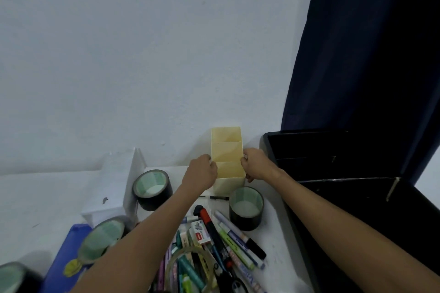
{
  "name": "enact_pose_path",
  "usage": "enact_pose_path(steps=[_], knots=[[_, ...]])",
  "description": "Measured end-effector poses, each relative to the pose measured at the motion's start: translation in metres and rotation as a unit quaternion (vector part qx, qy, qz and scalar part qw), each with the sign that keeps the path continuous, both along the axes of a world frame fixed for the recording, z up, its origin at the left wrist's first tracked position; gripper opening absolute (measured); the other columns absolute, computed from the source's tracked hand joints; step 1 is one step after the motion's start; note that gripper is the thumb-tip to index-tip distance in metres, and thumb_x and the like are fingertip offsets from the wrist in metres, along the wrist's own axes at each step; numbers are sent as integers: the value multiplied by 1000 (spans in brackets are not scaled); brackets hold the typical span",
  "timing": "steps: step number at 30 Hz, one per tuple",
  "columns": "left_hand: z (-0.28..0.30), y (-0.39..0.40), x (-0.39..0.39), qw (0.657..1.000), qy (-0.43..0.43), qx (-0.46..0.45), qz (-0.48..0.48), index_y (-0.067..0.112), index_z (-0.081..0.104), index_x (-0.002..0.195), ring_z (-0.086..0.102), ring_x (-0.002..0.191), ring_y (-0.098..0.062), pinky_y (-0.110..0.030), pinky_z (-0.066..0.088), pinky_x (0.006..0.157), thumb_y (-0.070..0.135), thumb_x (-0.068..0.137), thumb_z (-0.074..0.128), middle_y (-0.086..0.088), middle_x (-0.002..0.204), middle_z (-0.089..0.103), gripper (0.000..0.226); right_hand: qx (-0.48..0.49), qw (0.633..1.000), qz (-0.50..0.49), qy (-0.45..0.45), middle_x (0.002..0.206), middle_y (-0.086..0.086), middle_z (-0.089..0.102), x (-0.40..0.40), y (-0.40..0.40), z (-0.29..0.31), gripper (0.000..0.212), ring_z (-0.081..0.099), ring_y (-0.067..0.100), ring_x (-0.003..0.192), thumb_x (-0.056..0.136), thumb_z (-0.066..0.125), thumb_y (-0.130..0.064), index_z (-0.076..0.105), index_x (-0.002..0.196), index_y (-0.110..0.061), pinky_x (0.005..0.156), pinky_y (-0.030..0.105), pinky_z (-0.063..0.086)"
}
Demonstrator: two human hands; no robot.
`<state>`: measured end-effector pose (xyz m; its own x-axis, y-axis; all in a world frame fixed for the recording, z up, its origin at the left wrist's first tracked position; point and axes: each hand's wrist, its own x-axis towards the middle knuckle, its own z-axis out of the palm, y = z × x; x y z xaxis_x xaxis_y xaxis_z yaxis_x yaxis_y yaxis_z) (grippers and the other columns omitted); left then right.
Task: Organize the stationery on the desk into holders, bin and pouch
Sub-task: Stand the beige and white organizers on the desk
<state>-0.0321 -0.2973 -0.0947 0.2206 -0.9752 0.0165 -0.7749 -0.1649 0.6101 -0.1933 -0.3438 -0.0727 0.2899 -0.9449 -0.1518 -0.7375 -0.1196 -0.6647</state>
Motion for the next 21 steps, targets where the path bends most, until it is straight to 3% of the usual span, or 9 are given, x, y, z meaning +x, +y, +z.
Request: enact_pose_path(steps=[2,7,9,11,14,17,21], knots=[[2,0,-2,999,32,-8,-5,17,53,90,67,76,-35,-47,58,66,21,99,39,-21,99,66,17,-14,1000,5,-5,90,20,64,1,0,1,29,68,34,66,99,35,-13,60,108,0,63,46,60],[9,-8,0,998,49,32,5,18,48,72,70,64,-37,-45,59,61,13,97,47,-24,80,70,25,-29,999,-16,-5,95,19,64,4,0,0,27,69,35,71,99,42,-17,60,112,-1,65,47,60],[10,-9,2,998,50,43,7,4,61,91,66,55,-29,-37,58,52,16,97,49,-19,76,68,18,-31,999,-25,-8,99,19,63,5,0,1,26,69,35,75,99,45,-17,59,114,-2,66,48,60],[13,-8,4,998,46,50,2,4,59,116,64,53,-24,-30,53,46,24,98,48,-18,81,69,28,-53,998,-40,-4,107,16,60,5,2,3,26,64,33,86,97,50,-16,55,120,-4,71,44,58],[23,-3,14,999,10,36,-2,16,60,102,67,63,-25,-33,55,59,36,97,48,-18,102,70,24,-120,991,-45,29,112,15,58,9,1,8,32,55,24,86,95,54,-15,47,125,-6,72,38,53],[39,-1,39,1000,-3,7,30,10,60,123,65,65,-17,-29,52,67,36,93,52,-12,112,67,40,-154,987,-9,33,115,16,59,23,1,18,38,57,22,86,96,51,-16,46,132,-6,69,34,51],[71,15,92,994,-62,-15,92,10,62,122,59,111,-25,-30,46,92,23,88,55,-10,127,60,37,-161,983,91,-22,105,14,65,64,12,38,34,56,18,84,94,55,-20,56,126,-6,73,27,45]])
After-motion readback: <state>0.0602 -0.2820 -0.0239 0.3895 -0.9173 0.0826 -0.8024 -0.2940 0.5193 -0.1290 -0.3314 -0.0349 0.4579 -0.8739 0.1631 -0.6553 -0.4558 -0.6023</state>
